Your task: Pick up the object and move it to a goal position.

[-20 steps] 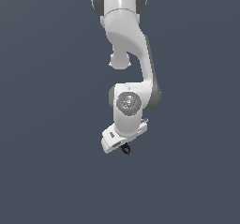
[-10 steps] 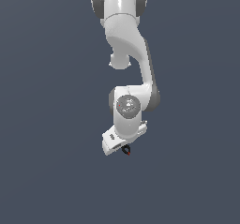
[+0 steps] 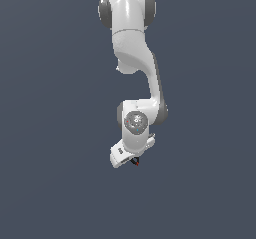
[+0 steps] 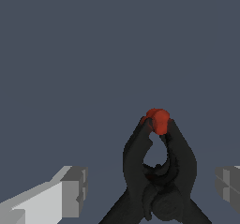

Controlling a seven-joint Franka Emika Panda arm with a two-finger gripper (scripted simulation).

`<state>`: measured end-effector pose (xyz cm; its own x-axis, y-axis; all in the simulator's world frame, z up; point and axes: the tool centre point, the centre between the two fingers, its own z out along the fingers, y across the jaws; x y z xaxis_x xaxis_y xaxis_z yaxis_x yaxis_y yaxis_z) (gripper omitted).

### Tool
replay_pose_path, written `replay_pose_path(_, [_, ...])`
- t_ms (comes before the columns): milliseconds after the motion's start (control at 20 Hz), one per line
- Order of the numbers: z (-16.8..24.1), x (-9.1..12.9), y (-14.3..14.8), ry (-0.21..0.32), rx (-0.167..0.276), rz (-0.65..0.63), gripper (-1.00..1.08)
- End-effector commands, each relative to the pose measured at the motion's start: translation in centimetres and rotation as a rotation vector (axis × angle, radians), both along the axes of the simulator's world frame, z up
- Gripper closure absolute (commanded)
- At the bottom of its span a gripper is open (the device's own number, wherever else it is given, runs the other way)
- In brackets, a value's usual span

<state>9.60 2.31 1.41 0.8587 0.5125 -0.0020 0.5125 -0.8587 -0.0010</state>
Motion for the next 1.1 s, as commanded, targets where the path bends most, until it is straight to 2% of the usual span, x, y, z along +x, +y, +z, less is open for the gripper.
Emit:
replay_pose_path(0, [-0.08, 0.15, 0.00, -0.002, 0.000, 0.000, -0.92])
replay_pose_path(50, [-0.05, 0.17, 0.01, -0.002, 0.000, 0.000, -0.92])
replay_pose_path(100, [-0.05, 0.17, 0.01, -0.002, 0.000, 0.000, 1.08])
replay_pose_path(700, [-0.03, 0.11, 0.00, -0.002, 0.000, 0.000, 1.08])
replay_pose_path(1050, [0.39, -0.72, -0.03, -0.002, 0.000, 0.000, 1.08])
